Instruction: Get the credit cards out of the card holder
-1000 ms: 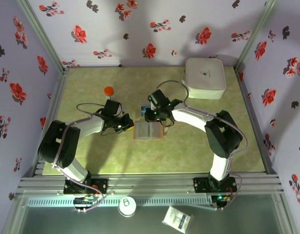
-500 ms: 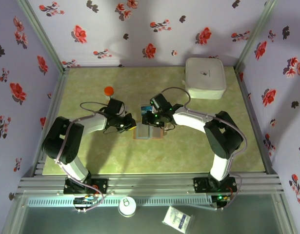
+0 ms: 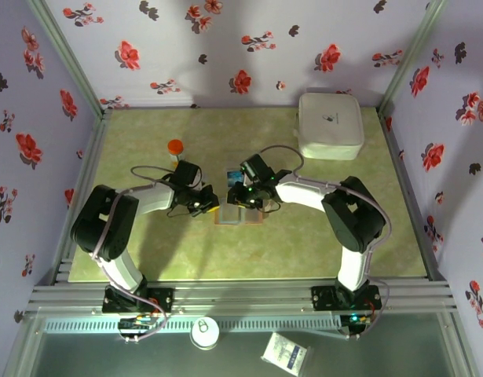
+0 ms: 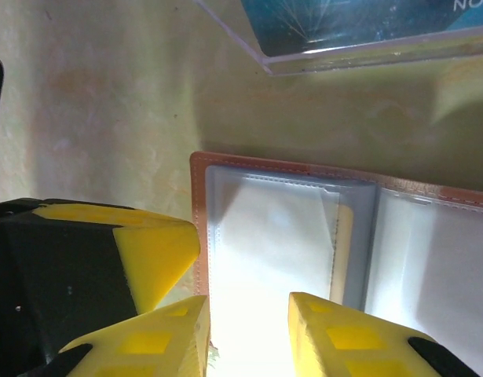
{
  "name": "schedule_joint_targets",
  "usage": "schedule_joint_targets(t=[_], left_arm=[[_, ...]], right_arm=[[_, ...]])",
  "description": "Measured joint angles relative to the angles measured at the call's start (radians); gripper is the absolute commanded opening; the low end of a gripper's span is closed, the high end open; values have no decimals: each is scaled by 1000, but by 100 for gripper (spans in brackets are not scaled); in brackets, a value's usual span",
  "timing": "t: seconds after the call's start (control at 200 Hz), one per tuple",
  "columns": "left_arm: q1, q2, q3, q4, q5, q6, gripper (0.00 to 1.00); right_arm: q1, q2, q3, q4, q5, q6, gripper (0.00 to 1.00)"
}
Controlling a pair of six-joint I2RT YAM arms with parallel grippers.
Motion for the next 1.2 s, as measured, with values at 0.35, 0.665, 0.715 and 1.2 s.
schedule_joint_targets(t=[0.35, 0.665, 0.715, 1.2], left_arm=[[0, 3, 0, -27, -13, 23, 0], [0, 3, 0, -32, -24, 34, 0], [0, 3, 0, -32, -26, 38, 0], [0, 9, 13, -47, -39, 61, 0]], right_arm=[[0, 32, 0, 7, -26, 23, 32], [0, 50, 0, 6, -29, 22, 30], [0, 50, 1, 2, -26, 22, 30], [0, 49, 13, -66, 37, -4, 29]])
